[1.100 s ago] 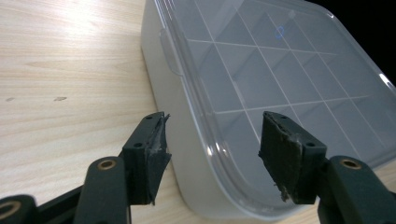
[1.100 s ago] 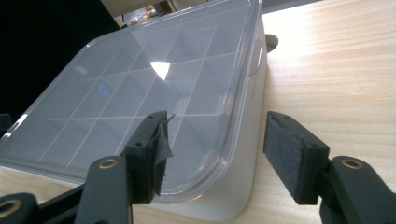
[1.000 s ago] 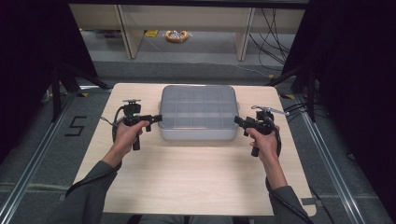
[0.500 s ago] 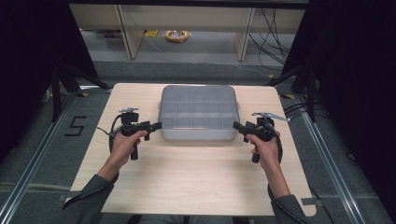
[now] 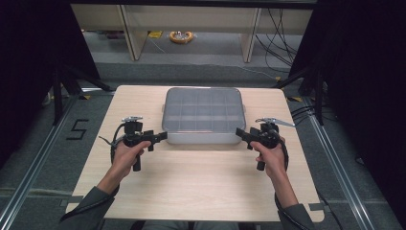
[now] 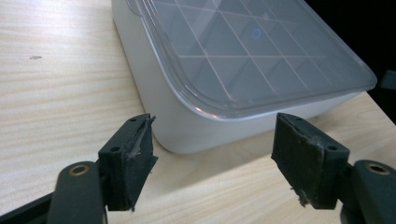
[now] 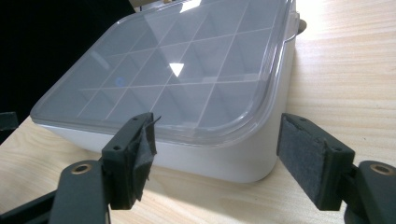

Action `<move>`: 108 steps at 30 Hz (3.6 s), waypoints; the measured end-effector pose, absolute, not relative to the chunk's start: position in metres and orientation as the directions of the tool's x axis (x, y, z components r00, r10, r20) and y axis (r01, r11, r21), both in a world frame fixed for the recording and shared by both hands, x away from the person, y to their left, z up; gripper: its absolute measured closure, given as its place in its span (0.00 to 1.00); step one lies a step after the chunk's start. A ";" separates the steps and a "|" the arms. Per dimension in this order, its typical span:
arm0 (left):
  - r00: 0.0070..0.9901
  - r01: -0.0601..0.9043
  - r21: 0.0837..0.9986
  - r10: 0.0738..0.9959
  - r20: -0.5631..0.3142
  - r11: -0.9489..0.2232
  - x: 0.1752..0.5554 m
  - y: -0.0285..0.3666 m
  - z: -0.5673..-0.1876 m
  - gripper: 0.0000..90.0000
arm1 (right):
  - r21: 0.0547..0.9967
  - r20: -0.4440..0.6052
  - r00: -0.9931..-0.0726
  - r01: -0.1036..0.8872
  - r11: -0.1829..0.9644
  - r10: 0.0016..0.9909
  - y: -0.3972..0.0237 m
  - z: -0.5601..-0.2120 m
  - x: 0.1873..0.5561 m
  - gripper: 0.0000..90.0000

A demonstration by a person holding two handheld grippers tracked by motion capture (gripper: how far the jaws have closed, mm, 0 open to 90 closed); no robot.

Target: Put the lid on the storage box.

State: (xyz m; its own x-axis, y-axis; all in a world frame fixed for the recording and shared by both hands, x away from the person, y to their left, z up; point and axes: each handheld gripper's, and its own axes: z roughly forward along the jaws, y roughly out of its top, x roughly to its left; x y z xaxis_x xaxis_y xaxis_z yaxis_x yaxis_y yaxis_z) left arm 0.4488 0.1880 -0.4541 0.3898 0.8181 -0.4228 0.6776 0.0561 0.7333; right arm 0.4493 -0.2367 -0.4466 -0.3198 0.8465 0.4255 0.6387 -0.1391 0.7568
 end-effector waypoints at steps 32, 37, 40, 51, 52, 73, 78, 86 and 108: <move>0.441 0.684 0.729 0.793 -0.420 0.006 0.407 0.179 -0.472 0.27 | 0.767 0.383 -0.351 0.636 -0.083 0.855 -0.229 -0.451 0.425 0.29; 0.458 0.685 0.729 0.782 -0.422 -0.008 0.402 0.175 -0.476 0.27 | 0.772 0.376 -0.363 0.632 -0.072 0.852 -0.229 -0.453 0.418 0.29; 0.473 0.684 0.729 0.773 -0.422 -0.021 0.396 0.171 -0.480 0.24 | 0.757 0.390 -0.364 0.649 -0.070 0.846 -0.228 -0.454 0.410 0.28; 0.558 0.648 0.755 0.734 -0.386 -0.095 0.372 0.165 -0.483 0.17 | 0.756 0.378 -0.383 0.653 -0.042 0.843 -0.225 -0.462 0.394 0.18; 0.562 0.648 0.755 0.731 -0.388 -0.098 0.370 0.164 -0.484 0.17 | 0.765 0.383 -0.396 0.643 -0.046 0.835 -0.224 -0.464 0.390 0.18; 0.627 0.628 0.750 0.706 -0.329 -0.209 0.334 0.161 -0.495 0.17 | 0.766 0.322 -0.460 0.641 0.058 0.827 -0.229 -0.481 0.347 0.18; 0.638 0.621 0.753 0.699 -0.323 -0.220 0.326 0.159 -0.497 0.17 | 0.765 0.322 -0.478 0.640 0.073 0.818 -0.227 -0.484 0.337 0.18; 0.655 0.617 0.748 0.687 -0.314 -0.245 0.310 0.155 -0.499 0.17 | 0.762 0.318 -0.500 0.641 0.097 0.806 -0.222 -0.488 0.322 0.18; 0.692 0.603 0.743 0.654 -0.306 -0.291 0.286 0.146 -0.501 0.17 | 0.710 0.360 -0.529 0.689 0.142 0.768 -0.214 -0.491 0.278 0.18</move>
